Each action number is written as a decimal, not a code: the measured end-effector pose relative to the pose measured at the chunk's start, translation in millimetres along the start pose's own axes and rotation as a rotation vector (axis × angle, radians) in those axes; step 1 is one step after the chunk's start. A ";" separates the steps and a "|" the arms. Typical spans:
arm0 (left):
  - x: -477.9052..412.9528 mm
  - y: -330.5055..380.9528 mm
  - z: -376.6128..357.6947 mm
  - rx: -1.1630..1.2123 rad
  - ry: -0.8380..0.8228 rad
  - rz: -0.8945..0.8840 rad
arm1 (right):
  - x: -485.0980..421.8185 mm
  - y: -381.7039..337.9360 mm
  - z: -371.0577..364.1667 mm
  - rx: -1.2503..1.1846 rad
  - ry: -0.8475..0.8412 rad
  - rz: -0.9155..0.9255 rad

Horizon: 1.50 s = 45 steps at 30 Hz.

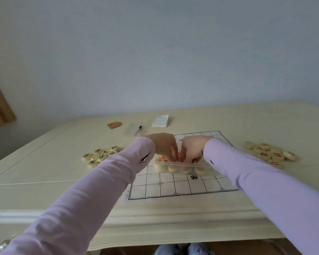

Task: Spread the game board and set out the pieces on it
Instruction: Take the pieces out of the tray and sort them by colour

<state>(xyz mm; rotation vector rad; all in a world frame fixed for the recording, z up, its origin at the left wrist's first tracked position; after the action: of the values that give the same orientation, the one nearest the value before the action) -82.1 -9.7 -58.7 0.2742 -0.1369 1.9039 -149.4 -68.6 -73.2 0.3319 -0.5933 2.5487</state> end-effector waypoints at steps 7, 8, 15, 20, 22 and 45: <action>11.7 -11.9 18.8 -0.101 0.014 0.087 | 5.6 4.3 6.9 0.016 0.033 0.017; 12.2 -11.1 19.0 -0.128 -0.014 0.092 | 6.7 4.2 6.9 0.031 0.021 0.012; 4.7 -8.2 9.0 -0.222 -0.094 0.093 | 7.9 7.9 4.7 0.135 0.013 -0.053; 7.6 -14.4 20.9 0.011 0.083 0.072 | 10.7 10.5 14.9 0.114 0.180 -0.020; 6.6 -13.2 20.3 0.080 0.101 0.054 | 13.6 11.9 24.1 0.076 0.340 0.004; -1.1 -11.2 15.8 0.086 0.245 0.036 | 28.3 17.2 15.0 0.381 0.080 -0.123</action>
<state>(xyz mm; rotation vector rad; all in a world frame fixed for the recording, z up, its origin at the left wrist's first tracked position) -69.3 -10.4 -44.1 0.0948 0.1056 1.9648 -180.6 -77.4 -56.5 0.3812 -0.0505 2.5313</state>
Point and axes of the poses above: each hand's wrist, its own x-axis away from the middle knuckle, its own z-axis out of the back of the hand, y = z × x, the point moved 6 cm from there along -x, towards the middle knuckle
